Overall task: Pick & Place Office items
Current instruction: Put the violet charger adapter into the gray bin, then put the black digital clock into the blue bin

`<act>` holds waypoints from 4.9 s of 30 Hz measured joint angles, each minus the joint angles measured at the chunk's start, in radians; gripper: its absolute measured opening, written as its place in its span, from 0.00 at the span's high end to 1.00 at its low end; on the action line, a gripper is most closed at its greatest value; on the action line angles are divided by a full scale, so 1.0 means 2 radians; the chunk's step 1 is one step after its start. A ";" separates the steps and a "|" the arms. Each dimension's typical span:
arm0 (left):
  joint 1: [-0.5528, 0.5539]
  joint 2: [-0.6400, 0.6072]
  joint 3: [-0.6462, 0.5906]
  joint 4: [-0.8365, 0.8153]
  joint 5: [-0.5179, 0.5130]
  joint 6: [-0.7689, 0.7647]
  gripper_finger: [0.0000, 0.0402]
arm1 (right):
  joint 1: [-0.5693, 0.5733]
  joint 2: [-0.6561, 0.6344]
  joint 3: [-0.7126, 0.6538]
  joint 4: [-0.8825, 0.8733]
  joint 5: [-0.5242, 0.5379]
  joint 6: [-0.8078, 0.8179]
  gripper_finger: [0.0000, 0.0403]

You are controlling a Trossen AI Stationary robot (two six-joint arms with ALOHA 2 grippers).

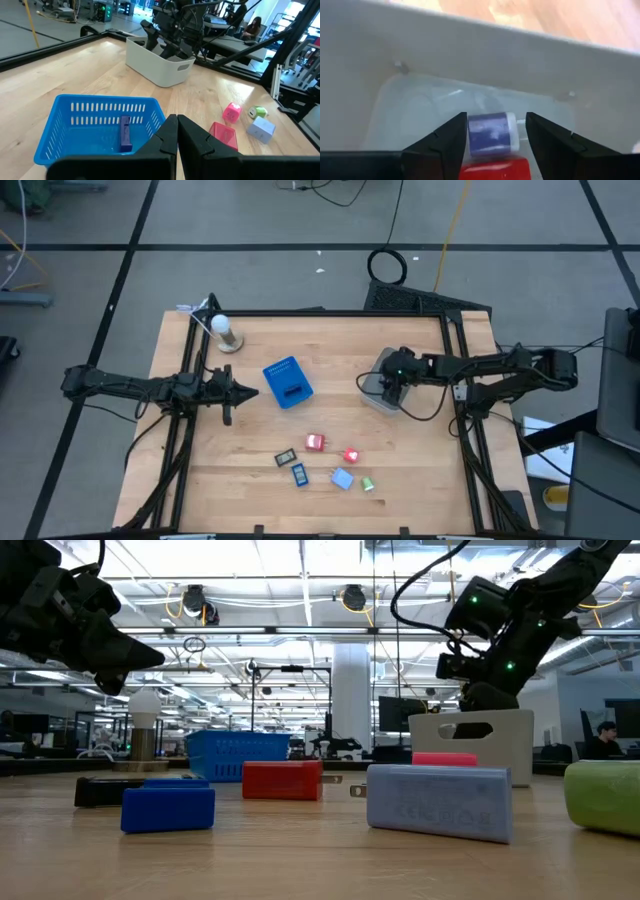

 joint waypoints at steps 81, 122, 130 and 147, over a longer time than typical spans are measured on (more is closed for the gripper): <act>-0.060 0.061 0.007 -0.018 0.007 -0.098 0.99 | 0.154 -0.619 -0.264 0.220 -0.038 -0.060 1.00; -0.206 0.741 0.514 -0.359 -0.015 -0.279 0.12 | 0.154 -0.603 -0.261 0.228 -0.038 -0.102 1.00; -0.197 0.751 0.514 -0.360 -0.001 -0.245 0.16 | 0.154 -0.603 -0.261 0.228 -0.037 -0.103 1.00; -0.187 0.746 0.514 -0.362 0.053 -0.197 0.82 | 0.154 -0.603 -0.261 0.227 -0.037 -0.102 1.00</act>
